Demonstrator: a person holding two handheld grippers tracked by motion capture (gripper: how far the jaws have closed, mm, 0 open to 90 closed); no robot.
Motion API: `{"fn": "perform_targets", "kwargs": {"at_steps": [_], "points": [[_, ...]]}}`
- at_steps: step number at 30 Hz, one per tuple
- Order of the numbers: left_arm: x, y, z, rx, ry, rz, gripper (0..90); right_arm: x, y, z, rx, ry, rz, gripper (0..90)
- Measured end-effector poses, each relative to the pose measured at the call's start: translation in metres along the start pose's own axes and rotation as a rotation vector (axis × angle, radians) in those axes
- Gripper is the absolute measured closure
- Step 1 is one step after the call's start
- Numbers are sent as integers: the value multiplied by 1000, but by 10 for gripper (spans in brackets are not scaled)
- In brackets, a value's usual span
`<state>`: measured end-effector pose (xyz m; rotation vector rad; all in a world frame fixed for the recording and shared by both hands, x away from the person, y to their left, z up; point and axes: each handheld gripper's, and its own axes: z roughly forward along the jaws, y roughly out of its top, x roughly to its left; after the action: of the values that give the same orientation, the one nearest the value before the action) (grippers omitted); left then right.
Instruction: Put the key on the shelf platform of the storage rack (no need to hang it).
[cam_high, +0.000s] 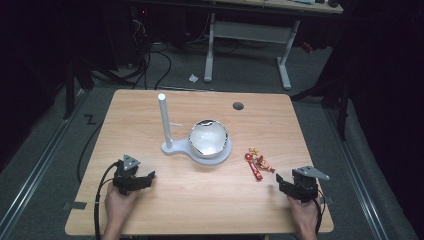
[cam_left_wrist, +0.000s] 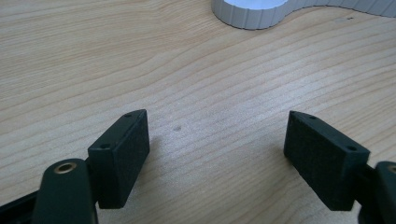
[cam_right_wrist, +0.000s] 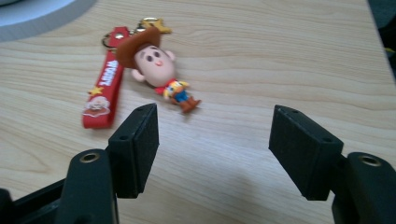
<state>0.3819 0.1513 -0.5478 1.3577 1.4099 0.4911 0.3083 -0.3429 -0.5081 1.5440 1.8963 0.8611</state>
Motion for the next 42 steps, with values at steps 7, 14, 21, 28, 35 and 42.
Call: {"fn": "perform_targets", "kwargs": {"at_steps": [7,14,21,28,35,42], "points": [[0,0,0,0,0,0,227,11,7,5,-3,54,-21,311],[0,0,0,0,-1,-1,227,24,18,10,-5,78,-60,295],[0,0,0,0,0,-1,227,31,27,23,25,98,-87,270],[0,0,0,0,0,-1,227,37,36,36,44,102,-104,252],[0,0,0,0,0,-1,227,40,41,50,81,94,-114,241],[0,0,0,0,-1,0,227,39,41,59,110,101,-103,240]]}}
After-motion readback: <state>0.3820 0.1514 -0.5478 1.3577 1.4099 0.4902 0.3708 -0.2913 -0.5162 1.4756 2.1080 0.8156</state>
